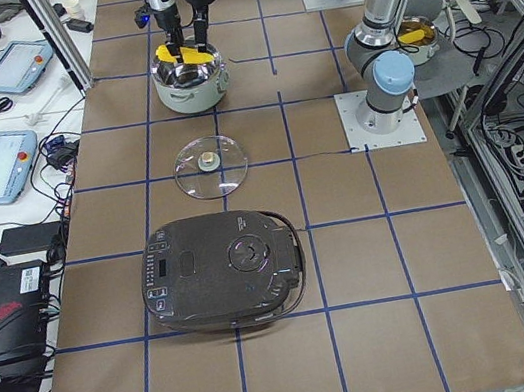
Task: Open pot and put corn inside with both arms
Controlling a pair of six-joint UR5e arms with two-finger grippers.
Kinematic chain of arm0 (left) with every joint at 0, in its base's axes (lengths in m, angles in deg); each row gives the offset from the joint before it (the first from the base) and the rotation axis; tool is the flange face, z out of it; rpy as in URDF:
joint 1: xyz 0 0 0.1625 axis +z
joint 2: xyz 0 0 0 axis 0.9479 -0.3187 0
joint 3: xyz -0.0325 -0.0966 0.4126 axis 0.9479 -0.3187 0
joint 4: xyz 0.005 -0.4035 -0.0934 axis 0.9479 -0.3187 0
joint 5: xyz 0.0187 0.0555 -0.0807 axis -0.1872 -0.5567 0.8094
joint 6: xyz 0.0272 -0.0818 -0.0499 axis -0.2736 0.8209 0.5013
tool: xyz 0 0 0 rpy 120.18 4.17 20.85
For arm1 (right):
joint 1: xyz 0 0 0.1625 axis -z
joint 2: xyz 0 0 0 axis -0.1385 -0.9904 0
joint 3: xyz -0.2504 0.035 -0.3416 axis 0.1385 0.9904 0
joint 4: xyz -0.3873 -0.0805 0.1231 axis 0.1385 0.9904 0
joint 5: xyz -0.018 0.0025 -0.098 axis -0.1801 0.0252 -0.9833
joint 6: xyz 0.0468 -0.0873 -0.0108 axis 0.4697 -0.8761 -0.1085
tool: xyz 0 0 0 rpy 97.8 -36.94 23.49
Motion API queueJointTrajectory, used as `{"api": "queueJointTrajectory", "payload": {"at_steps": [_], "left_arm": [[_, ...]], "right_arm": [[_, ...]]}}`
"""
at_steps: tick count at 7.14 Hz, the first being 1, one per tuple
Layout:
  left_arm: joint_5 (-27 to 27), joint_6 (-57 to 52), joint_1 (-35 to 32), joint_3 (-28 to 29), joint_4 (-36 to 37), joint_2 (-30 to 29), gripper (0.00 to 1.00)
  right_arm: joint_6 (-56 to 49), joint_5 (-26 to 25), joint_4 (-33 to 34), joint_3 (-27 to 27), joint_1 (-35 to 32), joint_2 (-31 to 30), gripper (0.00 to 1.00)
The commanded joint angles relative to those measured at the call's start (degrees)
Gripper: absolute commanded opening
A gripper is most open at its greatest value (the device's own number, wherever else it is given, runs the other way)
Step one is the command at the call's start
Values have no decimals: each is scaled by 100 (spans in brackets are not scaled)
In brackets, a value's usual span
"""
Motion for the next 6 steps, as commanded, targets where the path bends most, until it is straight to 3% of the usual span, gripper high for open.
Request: {"api": "queueJointTrajectory", "payload": {"at_steps": [1,3,4,5,6], "left_arm": [[0,5,-4,-8,-6,8,100],[-18,5,-4,-8,-23,17,100],[-18,5,-4,-8,-23,-18,100],[-18,5,-4,-8,-32,-1,100],[-18,5,-13,-8,-49,-9,100]], "right_arm": [[-380,-75,-106,-30,-47,160,6],[-751,-119,-388,-30,-47,204,22],[-760,-171,-379,-4,-47,213,80],[-751,-259,-353,5,-47,187,100],[-760,-251,-353,31,-39,117,100]]}}
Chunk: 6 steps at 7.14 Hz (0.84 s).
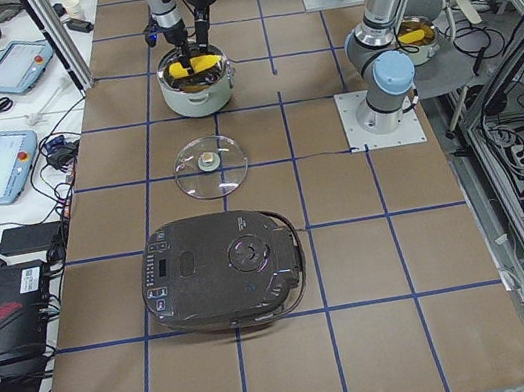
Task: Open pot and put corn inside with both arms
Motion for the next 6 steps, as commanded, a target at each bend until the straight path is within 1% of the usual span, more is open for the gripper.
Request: {"api": "queueJointTrajectory", "payload": {"at_steps": [1,2,3,4,5,6], "left_arm": [[0,9,-6,9,-25,-5,100],[0,9,-6,9,-25,-5,100],[8,9,-6,9,-25,-14,100],[8,9,-15,27,-16,-14,100],[8,9,-15,18,-16,-23,100],[8,18,-24,35,-25,-32,100]], "right_arm": [[-2,-30,-11,26,42,-294,100],[-11,-39,-63,-35,165,-636,100],[-29,-48,-403,-70,401,-1031,100],[-351,-48,-702,-192,803,-1453,100],[-815,-57,-879,-437,1225,-1883,100],[-950,-109,-977,-814,1734,-2314,100]]}}
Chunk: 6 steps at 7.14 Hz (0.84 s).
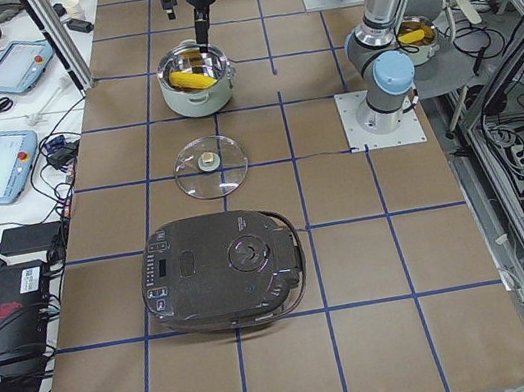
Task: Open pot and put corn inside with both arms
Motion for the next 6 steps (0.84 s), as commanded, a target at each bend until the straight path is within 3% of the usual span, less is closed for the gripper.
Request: {"api": "queueJointTrajectory", "payload": {"at_steps": [1,2,3,4,6], "left_arm": [[9,146,-51,46,-6,-1,100],[18,591,-278,108,-6,-1,100],[-113,1152,-706,169,3,-9,100],[-540,1680,-1198,274,29,-96,100],[-563,2131,-1606,372,-41,-132,100]], "right_arm": [[-919,-207,-189,-911,1016,-998,100],[-1613,-400,-181,-1369,1308,-1429,100],[-1620,-611,-128,-1686,1398,-1773,100],[-1620,-830,-93,-1777,1407,-1889,100],[-1453,-903,-189,-1987,1390,-2091,100]]}}
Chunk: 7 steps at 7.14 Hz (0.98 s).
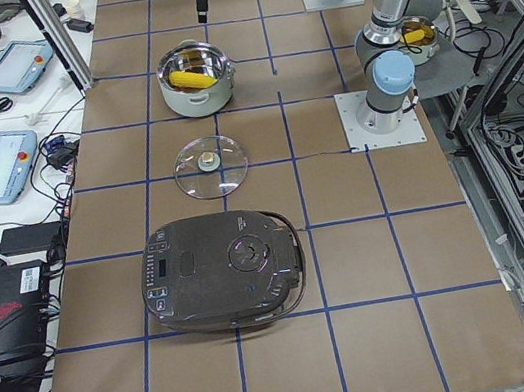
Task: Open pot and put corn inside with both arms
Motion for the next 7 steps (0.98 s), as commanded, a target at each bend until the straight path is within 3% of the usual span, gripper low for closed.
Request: {"api": "queueJointTrajectory", "payload": {"at_steps": [1,7], "left_arm": [[21,341,-246,16,36,-69,100],[30,235,-106,-99,731,-263,100]], "right_arm": [[40,-37,81,-395,3,-344,100],[40,-46,153,-353,-5,-319,100]]}}
